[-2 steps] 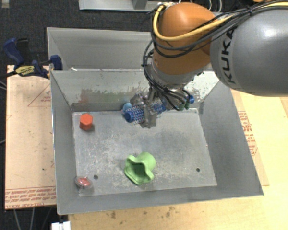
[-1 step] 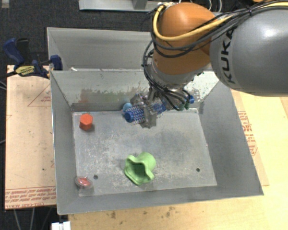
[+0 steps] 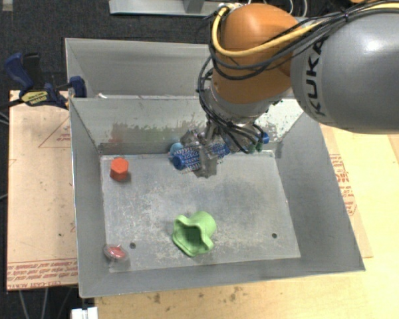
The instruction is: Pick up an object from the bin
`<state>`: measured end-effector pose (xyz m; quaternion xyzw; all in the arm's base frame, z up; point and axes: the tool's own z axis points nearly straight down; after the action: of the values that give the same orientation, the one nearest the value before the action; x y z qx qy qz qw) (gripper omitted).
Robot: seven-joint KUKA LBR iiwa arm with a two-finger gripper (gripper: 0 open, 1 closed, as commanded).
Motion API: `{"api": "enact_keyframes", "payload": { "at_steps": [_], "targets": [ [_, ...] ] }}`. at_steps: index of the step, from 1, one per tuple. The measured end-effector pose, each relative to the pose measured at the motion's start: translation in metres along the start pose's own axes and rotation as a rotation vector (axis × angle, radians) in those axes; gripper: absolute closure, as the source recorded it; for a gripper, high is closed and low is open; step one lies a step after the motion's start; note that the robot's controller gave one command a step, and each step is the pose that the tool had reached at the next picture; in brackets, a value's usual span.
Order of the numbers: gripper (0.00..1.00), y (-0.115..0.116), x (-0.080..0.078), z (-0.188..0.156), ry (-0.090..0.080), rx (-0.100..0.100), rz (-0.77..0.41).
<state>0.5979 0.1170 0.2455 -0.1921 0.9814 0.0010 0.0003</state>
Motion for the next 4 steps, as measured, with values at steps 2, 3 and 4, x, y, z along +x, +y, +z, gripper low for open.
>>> {"api": "enact_keyframes", "payload": {
  "at_steps": [2, 3, 4],
  "targets": [
    [1.0, -0.0001, 0.0, 0.0, 0.0, 0.0, 0.0],
    [1.0, -0.0001, 0.0, 0.0, 0.0, 0.0, 0.0],
    [1.0, -0.0001, 0.0, 0.0, 0.0, 0.0, 0.0]
  ]
}}
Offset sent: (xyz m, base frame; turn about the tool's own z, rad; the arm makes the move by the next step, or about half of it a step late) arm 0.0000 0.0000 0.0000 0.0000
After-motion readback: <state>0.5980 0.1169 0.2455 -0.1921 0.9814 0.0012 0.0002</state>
